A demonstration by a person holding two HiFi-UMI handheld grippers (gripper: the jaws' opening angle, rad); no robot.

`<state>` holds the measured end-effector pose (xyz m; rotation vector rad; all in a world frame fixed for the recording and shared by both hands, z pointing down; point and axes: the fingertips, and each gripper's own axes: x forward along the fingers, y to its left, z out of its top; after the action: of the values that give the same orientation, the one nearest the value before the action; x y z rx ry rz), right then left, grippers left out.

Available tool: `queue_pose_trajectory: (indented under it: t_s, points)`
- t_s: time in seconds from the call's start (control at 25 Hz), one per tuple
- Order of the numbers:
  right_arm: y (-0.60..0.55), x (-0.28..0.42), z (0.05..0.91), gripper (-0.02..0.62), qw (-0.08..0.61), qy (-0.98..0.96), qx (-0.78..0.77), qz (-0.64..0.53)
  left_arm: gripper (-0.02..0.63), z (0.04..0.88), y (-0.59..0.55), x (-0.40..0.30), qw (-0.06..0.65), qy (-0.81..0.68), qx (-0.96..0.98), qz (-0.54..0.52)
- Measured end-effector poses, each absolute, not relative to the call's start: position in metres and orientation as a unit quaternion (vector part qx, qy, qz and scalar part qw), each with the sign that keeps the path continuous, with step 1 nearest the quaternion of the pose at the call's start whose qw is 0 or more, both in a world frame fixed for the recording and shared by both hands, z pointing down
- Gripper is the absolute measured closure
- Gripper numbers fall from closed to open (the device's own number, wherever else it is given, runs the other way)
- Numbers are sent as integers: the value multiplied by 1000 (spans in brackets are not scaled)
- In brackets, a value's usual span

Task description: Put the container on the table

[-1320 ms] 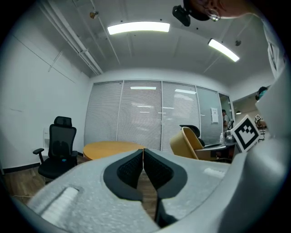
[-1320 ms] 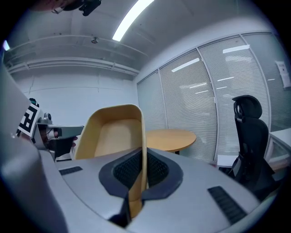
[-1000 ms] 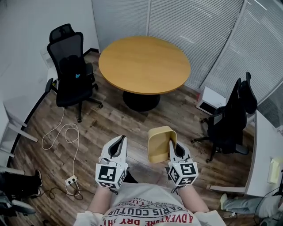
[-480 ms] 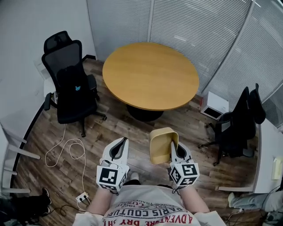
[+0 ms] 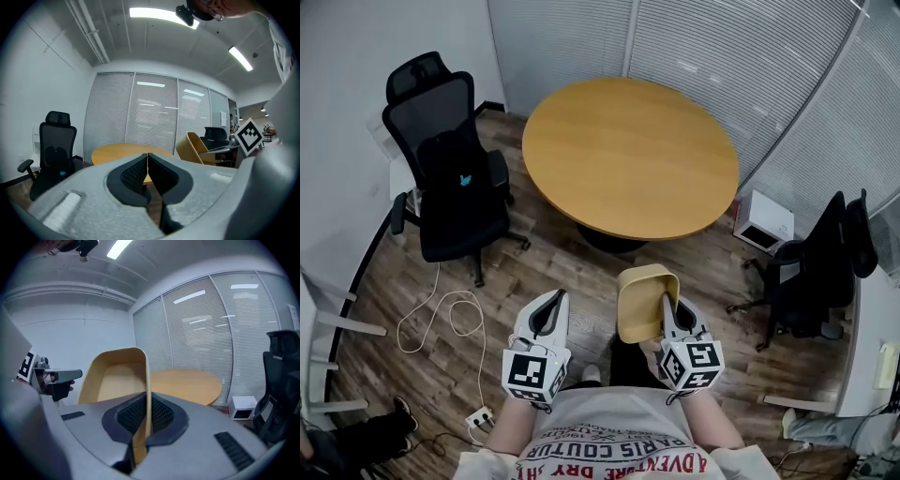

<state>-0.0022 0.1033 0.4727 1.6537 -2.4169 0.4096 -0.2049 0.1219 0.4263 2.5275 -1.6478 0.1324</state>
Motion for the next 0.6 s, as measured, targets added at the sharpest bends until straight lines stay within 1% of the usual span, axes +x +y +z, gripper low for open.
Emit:
queue_pose_trajectory:
  t_s: [0.28,0.6]
  points:
    - [16,1,485,583,95,-826,538,141,594,433,45,-195,58,-556,827,52]
    - [-116,30,488,583,97,-838,514,155,594,429,-76,-162,56,-575,814,63]
